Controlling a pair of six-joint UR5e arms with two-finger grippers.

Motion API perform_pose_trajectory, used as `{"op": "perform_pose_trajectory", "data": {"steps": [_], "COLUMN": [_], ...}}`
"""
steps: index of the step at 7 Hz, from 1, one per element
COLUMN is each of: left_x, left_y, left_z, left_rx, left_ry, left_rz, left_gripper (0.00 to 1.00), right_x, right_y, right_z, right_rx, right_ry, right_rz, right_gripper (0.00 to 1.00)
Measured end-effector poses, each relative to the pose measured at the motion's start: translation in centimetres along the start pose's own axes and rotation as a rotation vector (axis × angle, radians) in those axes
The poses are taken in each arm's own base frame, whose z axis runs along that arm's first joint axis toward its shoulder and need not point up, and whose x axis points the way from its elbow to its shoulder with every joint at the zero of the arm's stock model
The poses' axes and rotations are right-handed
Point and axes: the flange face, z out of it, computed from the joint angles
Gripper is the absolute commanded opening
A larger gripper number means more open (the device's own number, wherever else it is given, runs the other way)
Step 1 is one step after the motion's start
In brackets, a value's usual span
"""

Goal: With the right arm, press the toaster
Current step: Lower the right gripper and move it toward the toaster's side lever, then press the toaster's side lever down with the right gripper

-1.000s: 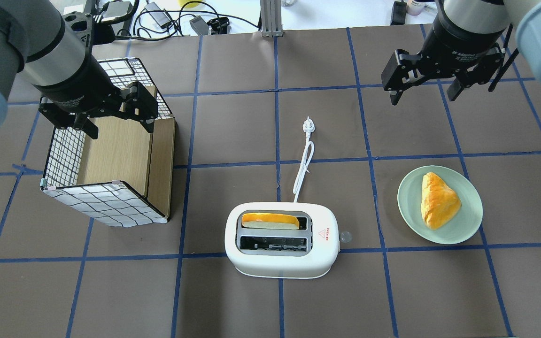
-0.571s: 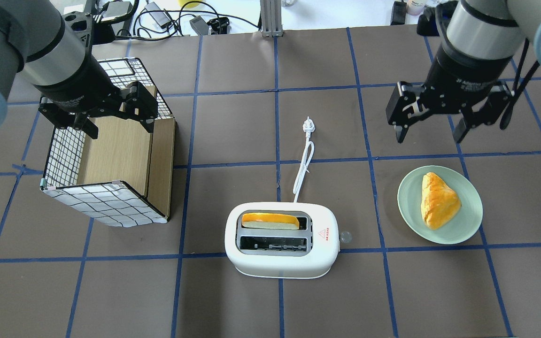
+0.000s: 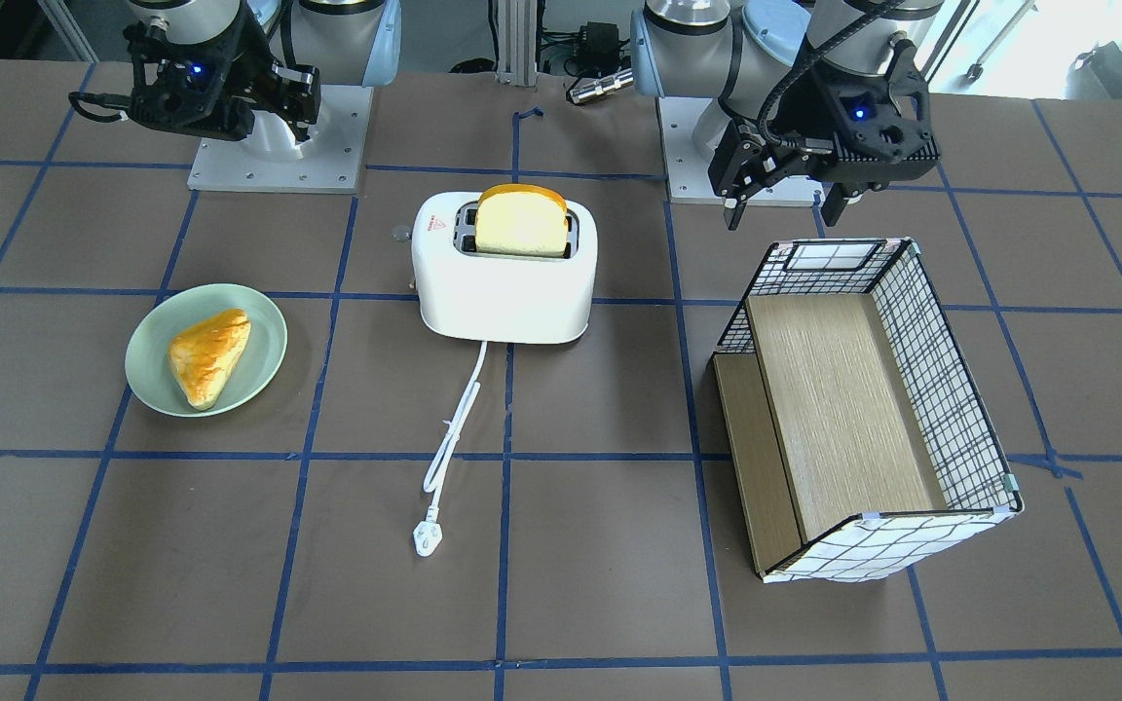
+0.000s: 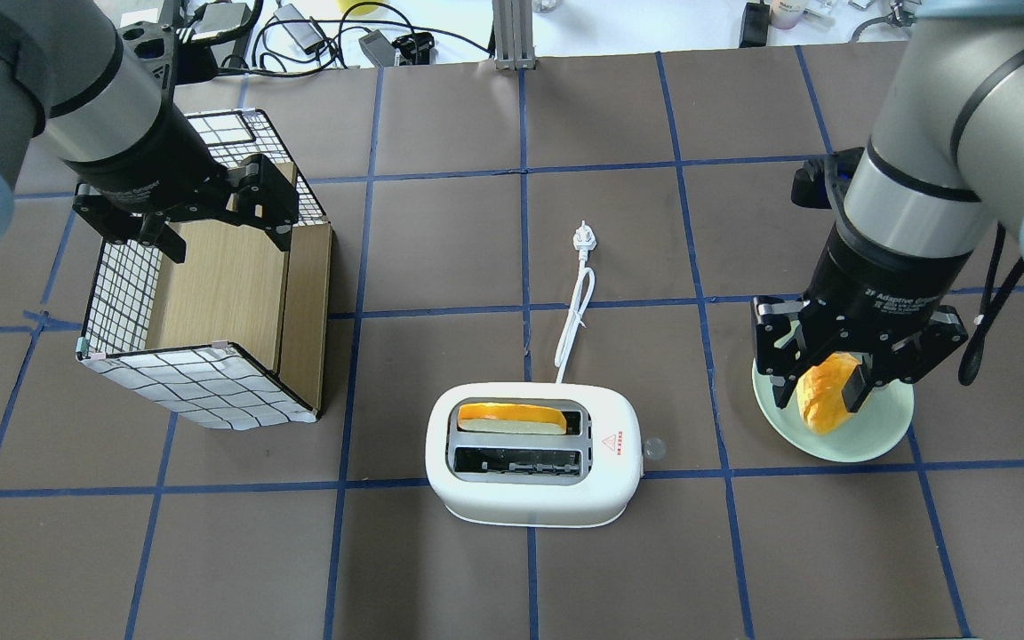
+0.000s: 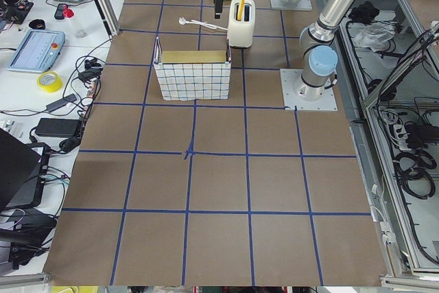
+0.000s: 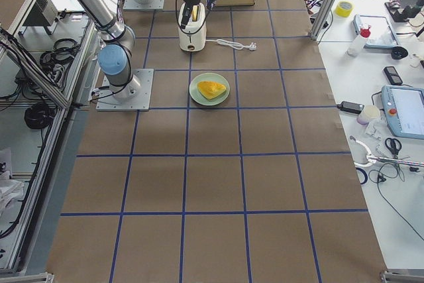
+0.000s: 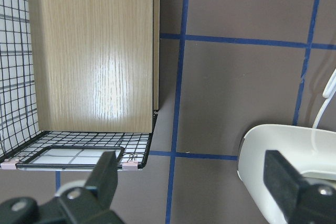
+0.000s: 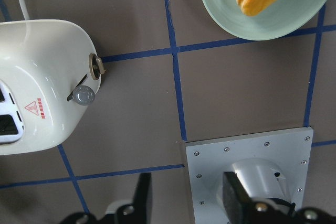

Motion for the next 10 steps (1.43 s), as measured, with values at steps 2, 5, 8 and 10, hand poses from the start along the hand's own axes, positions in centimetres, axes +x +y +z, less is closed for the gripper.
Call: {"op": "perform_pose_trajectory", "data": {"steps": [2, 5, 8, 10], "left_x": [0.0, 0.0, 0.0, 0.0], "left_y": [0.0, 0.0, 0.0, 0.0], "left_z": [0.0, 0.1, 0.1, 0.0], "left_rx": [0.0, -0.002, -0.001, -0.001], "left_ry": [0.0, 0.0, 0.0, 0.0], "left_rz": [0.0, 0.0, 0.0, 0.0], "left_gripper": [1.0, 1.0, 1.0, 1.0], "right_x": [-0.8, -2.4, -3.1, -3.4], "right_y": [-0.1, -1.0, -2.7, -3.2], "right_z": [3.0, 8.2, 10.7, 11.3], "right_rx": [-0.046, -0.069, 0.024, 0.068], "right_ry": [-0.082, -0.233, -0.3, -0.321], "right_rz": [-0.005, -0.018, -0.022, -0.001], "right_gripper": [0.0, 0.0, 0.0, 0.0]}}
